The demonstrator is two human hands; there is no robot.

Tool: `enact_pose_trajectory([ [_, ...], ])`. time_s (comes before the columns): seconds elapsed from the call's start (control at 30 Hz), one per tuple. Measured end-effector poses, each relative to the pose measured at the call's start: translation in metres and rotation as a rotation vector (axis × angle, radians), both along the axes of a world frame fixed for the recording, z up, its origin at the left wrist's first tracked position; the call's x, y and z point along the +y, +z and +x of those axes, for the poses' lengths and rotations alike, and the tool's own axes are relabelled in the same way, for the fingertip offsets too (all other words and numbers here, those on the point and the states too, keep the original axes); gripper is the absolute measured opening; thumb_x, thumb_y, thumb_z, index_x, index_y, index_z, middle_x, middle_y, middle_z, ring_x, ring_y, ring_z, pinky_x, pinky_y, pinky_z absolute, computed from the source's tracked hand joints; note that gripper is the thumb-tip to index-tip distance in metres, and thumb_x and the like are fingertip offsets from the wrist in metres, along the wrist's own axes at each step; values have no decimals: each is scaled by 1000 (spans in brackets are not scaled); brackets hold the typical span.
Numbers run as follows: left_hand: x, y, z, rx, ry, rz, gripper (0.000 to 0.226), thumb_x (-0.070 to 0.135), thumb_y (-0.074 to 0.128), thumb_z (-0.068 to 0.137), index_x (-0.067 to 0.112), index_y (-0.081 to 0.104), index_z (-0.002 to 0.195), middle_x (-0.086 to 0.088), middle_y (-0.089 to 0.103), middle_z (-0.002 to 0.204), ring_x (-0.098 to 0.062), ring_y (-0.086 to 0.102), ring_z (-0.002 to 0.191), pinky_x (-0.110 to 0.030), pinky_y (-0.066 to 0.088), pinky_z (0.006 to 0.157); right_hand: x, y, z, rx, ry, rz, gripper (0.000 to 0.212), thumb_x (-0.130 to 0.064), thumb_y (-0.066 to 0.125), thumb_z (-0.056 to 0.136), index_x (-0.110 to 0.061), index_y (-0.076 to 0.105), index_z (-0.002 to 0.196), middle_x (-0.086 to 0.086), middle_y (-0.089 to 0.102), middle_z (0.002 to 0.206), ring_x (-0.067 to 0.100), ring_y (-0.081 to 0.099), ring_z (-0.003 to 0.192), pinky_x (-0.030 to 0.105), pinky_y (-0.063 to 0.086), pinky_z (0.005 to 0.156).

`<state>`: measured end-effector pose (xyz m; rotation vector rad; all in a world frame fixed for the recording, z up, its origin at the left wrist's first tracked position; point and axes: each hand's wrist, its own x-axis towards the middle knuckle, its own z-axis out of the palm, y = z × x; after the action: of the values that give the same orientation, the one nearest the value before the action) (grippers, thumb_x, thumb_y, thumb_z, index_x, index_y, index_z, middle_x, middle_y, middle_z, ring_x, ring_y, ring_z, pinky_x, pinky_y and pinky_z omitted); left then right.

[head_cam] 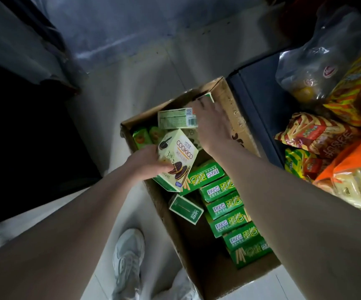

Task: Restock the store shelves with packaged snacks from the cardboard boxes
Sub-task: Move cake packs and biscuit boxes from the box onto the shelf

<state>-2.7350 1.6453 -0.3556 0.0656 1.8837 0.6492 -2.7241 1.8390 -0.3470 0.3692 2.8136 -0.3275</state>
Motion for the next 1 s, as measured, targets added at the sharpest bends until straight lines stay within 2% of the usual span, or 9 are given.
enact_pose_trajectory([
  [0.07,-3,6,12,-95,44,-2,58,35,82,73,22,54,122,3,70,116,-19,68,102,-41,54,95,3,8,25,21,-301,-168,60,-11,77,83,-14,46,134,5,44,139,22,55,112,37,57,88],
  [0.17,-13,21,37,-94,160,4,73,42,84,57,25,55,122,4,72,111,-17,71,97,-42,58,89,14,30,68,-42,-884,-621,55,-34,77,85,-16,47,128,5,52,133,20,62,97,27,51,63],
  [0.27,-14,65,63,-72,357,77,49,36,82,73,24,57,113,4,71,102,-14,70,91,-38,57,82,24,71,105,-43,-1282,-1206,65,-33,79,84,-20,45,138,9,58,135,23,70,98,49,54,98],
  [0.37,-14,119,79,17,449,70,39,36,70,91,17,47,117,4,63,102,-8,62,88,-27,48,69,23,127,128,64,-1326,-1414,73,-29,81,75,-18,47,138,11,59,135,27,66,111,43,55,99],
  [0.5,-17,195,71,70,537,100,58,48,77,81,13,50,119,-4,69,107,-22,69,95,-47,57,86,19,208,141,94,-1292,-1464,71,-30,84,74,-19,49,135,11,59,137,31,61,121,40,57,95],
  [0.63,-14,293,48,130,474,173,73,60,79,66,18,55,121,1,73,108,-20,71,96,-45,56,90,17,319,148,127,-1113,-1369,67,-28,82,81,-25,48,138,8,57,138,26,67,114,35,58,84],
  [0.83,-7,425,18,183,403,276,84,73,76,51,22,61,117,2,74,105,-17,73,91,-43,59,85,10,490,154,291,-775,-817,63,-18,82,81,-42,40,122,-3,53,125,9,60,98,9,42,65],
  [0.9,2,484,15,178,376,308,70,66,80,59,24,65,112,1,75,102,-21,73,90,-48,60,83,12,540,159,331,-777,-808,61,-27,80,83,-49,42,125,-1,58,127,20,71,87,15,47,57],
  [1.0,13,562,12,236,322,393,28,29,76,87,16,66,109,-5,74,103,-22,71,88,-43,58,84,18,613,168,363,-759,-793,57,-30,76,87,-54,44,127,-3,64,122,20,73,65,28,52,50],
])
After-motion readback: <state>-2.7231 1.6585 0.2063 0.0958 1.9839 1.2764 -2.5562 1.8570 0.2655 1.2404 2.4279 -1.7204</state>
